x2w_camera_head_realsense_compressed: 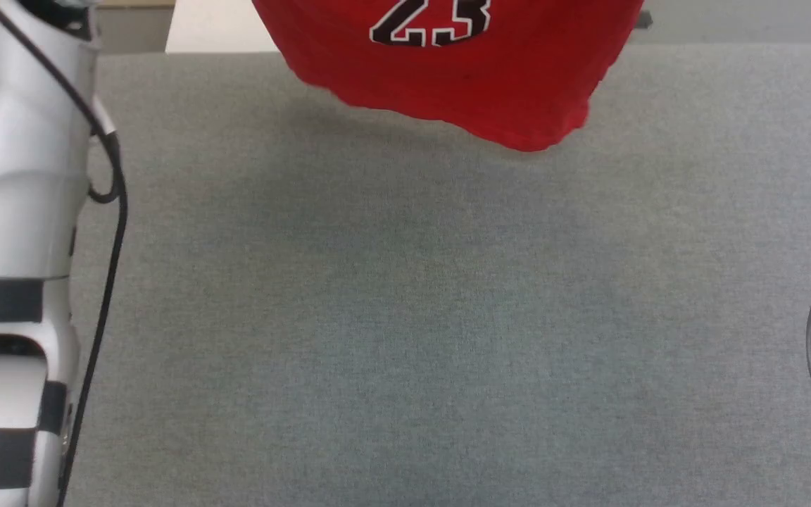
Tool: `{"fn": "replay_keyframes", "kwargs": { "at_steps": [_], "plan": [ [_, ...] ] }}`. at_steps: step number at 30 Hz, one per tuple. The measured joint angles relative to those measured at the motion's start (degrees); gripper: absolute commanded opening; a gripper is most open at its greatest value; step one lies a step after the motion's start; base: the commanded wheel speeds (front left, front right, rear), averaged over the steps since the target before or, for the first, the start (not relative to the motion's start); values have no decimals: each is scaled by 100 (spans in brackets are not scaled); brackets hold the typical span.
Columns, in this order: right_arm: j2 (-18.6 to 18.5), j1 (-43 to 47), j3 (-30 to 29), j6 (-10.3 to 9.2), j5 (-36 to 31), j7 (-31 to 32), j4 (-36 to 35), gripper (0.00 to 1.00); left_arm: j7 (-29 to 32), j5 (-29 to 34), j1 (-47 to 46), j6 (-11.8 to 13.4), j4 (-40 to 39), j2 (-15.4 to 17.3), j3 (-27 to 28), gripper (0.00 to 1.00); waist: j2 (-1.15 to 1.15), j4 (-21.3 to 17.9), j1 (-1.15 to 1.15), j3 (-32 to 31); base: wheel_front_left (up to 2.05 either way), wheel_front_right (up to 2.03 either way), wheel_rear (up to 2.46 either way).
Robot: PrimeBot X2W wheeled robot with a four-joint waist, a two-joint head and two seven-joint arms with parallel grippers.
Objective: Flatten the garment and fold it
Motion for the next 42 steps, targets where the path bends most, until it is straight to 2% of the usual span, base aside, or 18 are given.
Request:
{"fn": "replay_keyframes", "kwargs": {
  "at_steps": [6,11,18,24,29,33,42],
  "plan": [
    [44,-367,-85,0,-191,-31,398,0,-15,-57,-328,-40,141,-231,-38,0,0,-5,0,305,0,0,0],
    [96,-834,-194,0,-344,-57,544,0,-132,-54,-787,40,180,-269,22,0,0,-21,0,645,0,0,0],
    [93,-1438,-30,1,-958,-820,527,0,-1045,-10,-1566,91,140,-409,245,0,0,-62,0,1295,0,0,0],
    [36,-1873,52,1,-1560,-1582,460,0,-1822,10,-2001,-9,145,-599,394,0,0,-85,1,1848,0,0,0],
    [-207,-2298,296,2,-2142,-2197,399,0,-2377,-44,-2325,-233,56,-761,487,0,0,-65,1,2318,0,0,0],
    [-511,-2570,342,2,-2483,-2421,278,0,-2554,-71,-2441,-488,71,-782,509,0,0,-13,1,2710,0,0,0],
    [-940,-2220,587,2,-2682,-2629,294,0,-2696,-129,-2206,-1226,275,-631,423,0,0,201,2,3442,0,0,0]
  ]
}}
